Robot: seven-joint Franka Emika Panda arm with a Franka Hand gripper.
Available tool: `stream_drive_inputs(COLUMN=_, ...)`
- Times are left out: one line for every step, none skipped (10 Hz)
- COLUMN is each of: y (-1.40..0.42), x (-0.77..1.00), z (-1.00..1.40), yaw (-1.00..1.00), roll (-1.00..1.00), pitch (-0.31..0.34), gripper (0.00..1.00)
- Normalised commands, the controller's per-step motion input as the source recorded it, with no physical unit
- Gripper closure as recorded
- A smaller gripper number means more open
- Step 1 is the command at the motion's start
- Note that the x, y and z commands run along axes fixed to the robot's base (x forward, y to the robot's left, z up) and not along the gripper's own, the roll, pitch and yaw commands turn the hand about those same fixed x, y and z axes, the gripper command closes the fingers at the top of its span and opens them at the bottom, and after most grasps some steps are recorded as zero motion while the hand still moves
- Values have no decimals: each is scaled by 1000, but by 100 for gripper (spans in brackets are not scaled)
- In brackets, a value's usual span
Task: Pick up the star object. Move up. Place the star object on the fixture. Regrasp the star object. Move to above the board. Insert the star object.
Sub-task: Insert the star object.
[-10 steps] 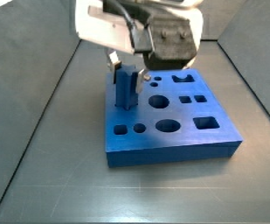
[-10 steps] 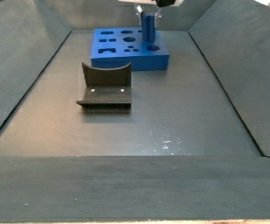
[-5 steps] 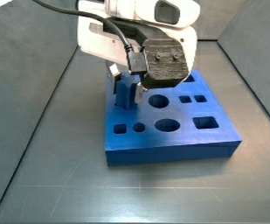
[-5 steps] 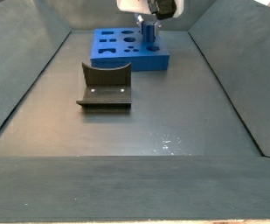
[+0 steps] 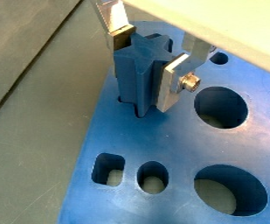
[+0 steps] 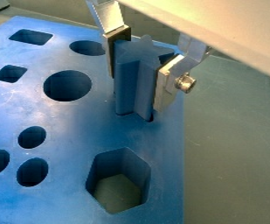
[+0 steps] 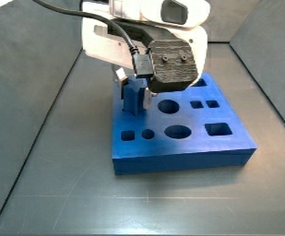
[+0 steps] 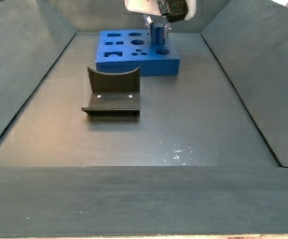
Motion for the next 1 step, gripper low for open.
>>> stream_drive_inputs(y=-11, x=-91, z=0, yaw=0, roll=3, pitch=-80, gripper=100)
